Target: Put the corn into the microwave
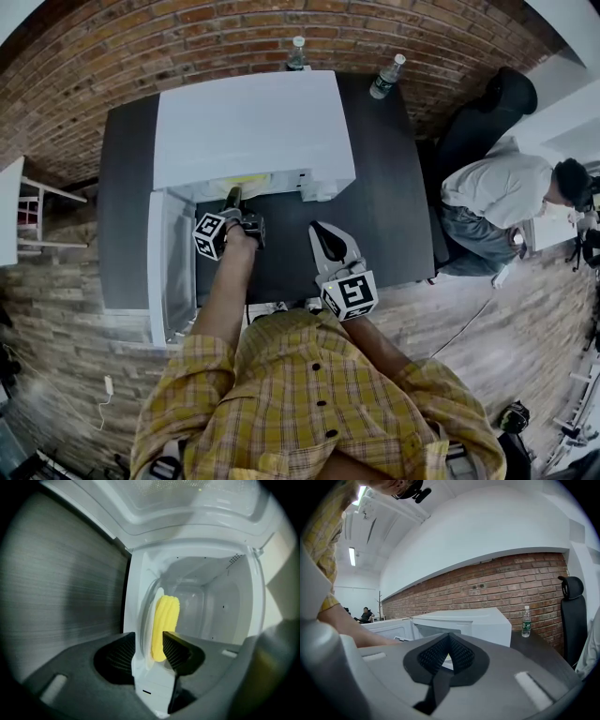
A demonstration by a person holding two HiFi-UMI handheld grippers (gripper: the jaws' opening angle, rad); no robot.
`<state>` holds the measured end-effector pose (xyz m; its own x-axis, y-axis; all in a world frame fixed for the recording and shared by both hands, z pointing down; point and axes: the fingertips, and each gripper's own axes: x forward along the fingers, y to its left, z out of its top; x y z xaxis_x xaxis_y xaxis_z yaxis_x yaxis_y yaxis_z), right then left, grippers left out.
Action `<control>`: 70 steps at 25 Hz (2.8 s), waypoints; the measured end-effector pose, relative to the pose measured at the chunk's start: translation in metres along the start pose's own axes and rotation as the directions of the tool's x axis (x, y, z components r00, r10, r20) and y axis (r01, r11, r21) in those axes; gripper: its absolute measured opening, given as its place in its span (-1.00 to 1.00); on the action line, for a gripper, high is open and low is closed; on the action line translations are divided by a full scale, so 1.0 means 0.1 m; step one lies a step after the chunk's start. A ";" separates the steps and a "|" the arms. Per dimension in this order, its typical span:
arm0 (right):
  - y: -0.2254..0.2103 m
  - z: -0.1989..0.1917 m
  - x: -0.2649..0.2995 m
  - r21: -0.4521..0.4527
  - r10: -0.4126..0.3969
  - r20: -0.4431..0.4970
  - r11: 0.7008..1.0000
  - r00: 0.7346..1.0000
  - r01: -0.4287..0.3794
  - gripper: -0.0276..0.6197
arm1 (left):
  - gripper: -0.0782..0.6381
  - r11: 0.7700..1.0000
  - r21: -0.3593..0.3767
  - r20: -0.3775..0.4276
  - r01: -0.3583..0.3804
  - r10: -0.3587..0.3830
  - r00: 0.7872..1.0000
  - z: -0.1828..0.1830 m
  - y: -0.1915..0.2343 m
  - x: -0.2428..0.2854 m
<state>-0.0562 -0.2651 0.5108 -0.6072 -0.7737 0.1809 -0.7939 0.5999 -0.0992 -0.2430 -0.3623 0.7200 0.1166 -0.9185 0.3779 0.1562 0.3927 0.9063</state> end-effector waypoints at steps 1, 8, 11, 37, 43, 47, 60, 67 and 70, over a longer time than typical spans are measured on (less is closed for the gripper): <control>0.00 -0.01 -0.01 0.001 0.001 0.001 1.000 1.000 -0.001 -0.91 | -0.27 1.000 0.000 0.000 0.001 -0.001 1.000 0.00 0.00 -0.02; 0.03 0.01 -0.12 0.001 0.004 0.016 1.000 1.000 -0.004 -0.91 | -0.27 1.000 -0.012 0.000 0.012 -0.012 1.000 -0.03 -0.02 -0.20; 0.06 0.03 -0.18 -0.003 0.008 0.020 1.000 1.000 -0.008 -0.91 | -0.27 1.000 -0.010 -0.011 0.021 -0.021 1.000 -0.08 -0.01 -0.30; 0.21 0.07 -0.66 -0.022 0.051 0.056 0.999 0.997 -0.050 -0.91 | -0.78 0.970 0.107 -0.096 0.219 -0.209 0.973 -0.75 -0.56 -1.26; 0.25 0.08 -0.72 -0.008 0.061 0.056 0.998 0.997 -0.061 -0.91 | -0.78 0.941 0.206 -0.137 0.270 -0.245 0.960 -0.91 -0.71 -1.52; 0.27 0.09 -0.76 0.010 0.068 0.063 0.998 0.996 -0.068 -0.91 | -0.78 0.904 0.262 -0.154 0.337 -0.306 0.940 -0.99 -0.86 -1.74; 0.36 0.15 -0.85 0.059 0.088 0.079 0.994 0.993 -0.093 -0.91 | -0.79 0.651 0.598 -0.271 0.467 -0.384 0.883 -1.35 -1.24 -2.32; 0.42 0.17 -0.87 0.075 0.099 0.084 0.992 0.992 -0.105 -0.91 | -0.79 0.403 0.810 -0.295 0.425 -0.347 0.890 -1.49 -1.37 -2.55; 0.42 0.18 -0.86 0.073 0.101 0.085 0.991 0.991 -0.108 -0.91 | -0.79 0.267 0.880 -0.311 0.392 -0.300 0.902 -1.59 -1.37 -2.59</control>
<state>-0.0377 -0.1771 0.4737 -0.6851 -0.7234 0.0861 -0.7240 0.6632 -0.1896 -0.1391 -0.1707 0.4676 0.3632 -0.9316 0.0103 -0.7761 -0.2964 0.5566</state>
